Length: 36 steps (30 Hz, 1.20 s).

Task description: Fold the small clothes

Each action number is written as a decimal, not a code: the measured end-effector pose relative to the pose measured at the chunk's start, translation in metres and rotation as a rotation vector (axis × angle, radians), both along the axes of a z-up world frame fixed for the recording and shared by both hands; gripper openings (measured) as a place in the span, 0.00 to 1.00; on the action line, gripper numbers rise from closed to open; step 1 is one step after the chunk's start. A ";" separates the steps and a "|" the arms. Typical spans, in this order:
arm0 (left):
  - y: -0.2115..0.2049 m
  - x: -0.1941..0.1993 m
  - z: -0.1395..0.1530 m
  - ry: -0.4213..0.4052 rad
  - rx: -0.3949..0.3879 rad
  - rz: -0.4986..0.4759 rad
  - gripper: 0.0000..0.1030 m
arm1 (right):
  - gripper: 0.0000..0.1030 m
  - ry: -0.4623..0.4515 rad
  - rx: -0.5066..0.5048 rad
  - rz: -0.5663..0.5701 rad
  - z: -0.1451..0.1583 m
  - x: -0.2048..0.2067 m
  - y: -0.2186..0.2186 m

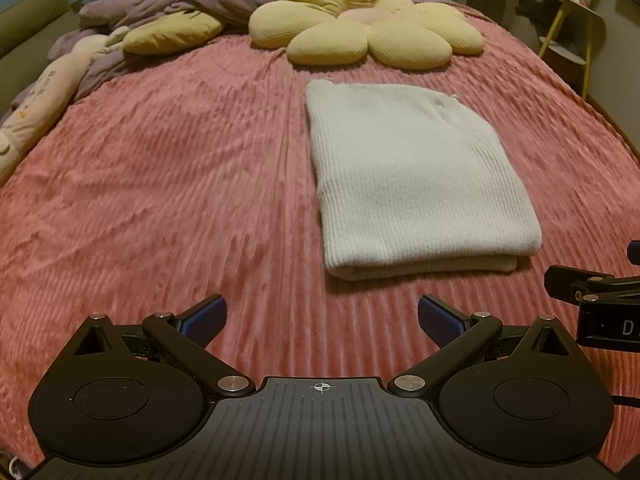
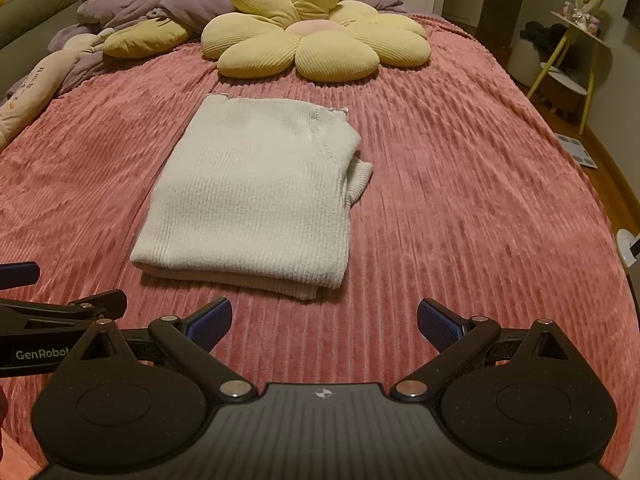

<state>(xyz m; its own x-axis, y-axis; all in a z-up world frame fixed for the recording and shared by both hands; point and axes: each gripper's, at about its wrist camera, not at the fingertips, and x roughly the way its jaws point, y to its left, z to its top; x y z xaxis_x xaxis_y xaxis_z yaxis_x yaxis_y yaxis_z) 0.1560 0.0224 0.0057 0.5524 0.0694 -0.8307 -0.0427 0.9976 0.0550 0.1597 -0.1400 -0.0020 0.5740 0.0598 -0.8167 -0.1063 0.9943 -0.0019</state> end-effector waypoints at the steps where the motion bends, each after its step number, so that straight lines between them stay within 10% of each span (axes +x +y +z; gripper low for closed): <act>1: 0.000 0.000 0.000 0.000 -0.001 0.000 1.00 | 0.96 -0.001 0.001 -0.001 0.000 0.000 0.000; 36: -0.006 0.002 0.000 0.005 -0.010 -0.015 1.00 | 0.96 -0.018 0.012 -0.011 0.004 -0.001 -0.004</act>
